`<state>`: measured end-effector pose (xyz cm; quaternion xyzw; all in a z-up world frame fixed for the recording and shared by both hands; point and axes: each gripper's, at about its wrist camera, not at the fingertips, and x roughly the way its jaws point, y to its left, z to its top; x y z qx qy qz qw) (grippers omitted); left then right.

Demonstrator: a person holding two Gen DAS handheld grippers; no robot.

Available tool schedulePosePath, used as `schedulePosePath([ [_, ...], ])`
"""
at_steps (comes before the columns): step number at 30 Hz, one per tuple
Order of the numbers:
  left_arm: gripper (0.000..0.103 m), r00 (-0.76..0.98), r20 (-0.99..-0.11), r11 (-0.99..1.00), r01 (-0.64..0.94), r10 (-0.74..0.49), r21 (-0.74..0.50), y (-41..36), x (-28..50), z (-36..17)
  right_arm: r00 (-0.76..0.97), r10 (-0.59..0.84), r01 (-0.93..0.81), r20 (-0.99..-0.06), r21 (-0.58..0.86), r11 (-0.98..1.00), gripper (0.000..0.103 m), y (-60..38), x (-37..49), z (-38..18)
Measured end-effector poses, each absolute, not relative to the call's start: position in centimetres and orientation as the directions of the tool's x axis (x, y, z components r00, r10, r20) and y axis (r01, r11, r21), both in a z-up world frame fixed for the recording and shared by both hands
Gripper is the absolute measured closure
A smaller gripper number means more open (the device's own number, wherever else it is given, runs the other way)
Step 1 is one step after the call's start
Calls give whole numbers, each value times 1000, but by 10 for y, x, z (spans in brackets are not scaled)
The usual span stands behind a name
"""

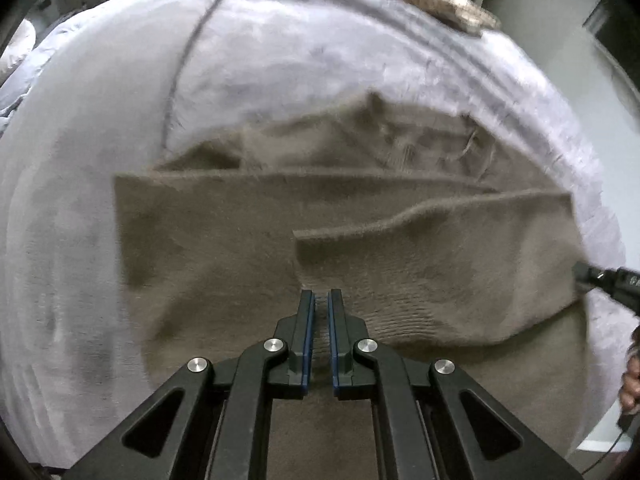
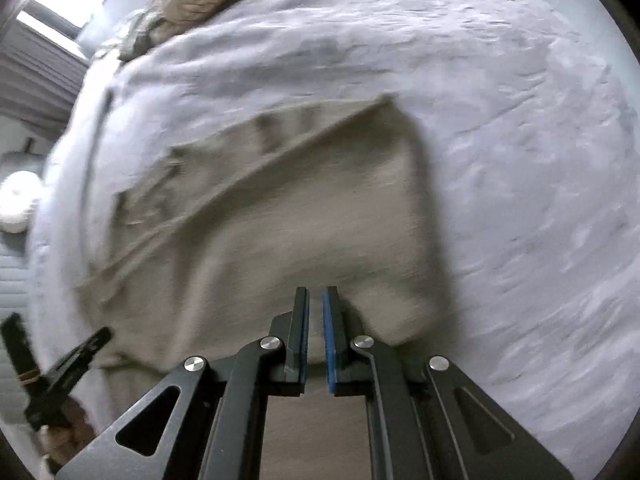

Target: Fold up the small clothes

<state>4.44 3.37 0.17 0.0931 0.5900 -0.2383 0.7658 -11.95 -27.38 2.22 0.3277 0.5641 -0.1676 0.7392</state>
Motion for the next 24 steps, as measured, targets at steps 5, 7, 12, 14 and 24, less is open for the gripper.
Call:
schedulePosePath([
  [5, 95, 200, -958, 878, 470, -206, -91, 31, 41, -9, 321, 140, 653, -937, 326, 683, 96, -296, -133, 8],
  [7, 95, 199, -959, 880, 467, -201, -88, 32, 42, -7, 320, 107, 656, -941, 301, 692, 96, -296, -135, 14],
  [12, 95, 224, -957, 892, 447, -185, -68, 36, 44, 1, 327, 126, 632, -937, 316, 708, 88, -287, -136, 26],
  [14, 95, 235, -955, 899, 432, -183, -66, 37, 42, 5, 329, 119, 617, -937, 308, 724, 73, -279, -136, 33],
  [24, 18, 268, -954, 917, 400, -133, -16, 44, 38, 10, 340, 117, 540, -933, 295, 788, 39, -240, -126, 47],
])
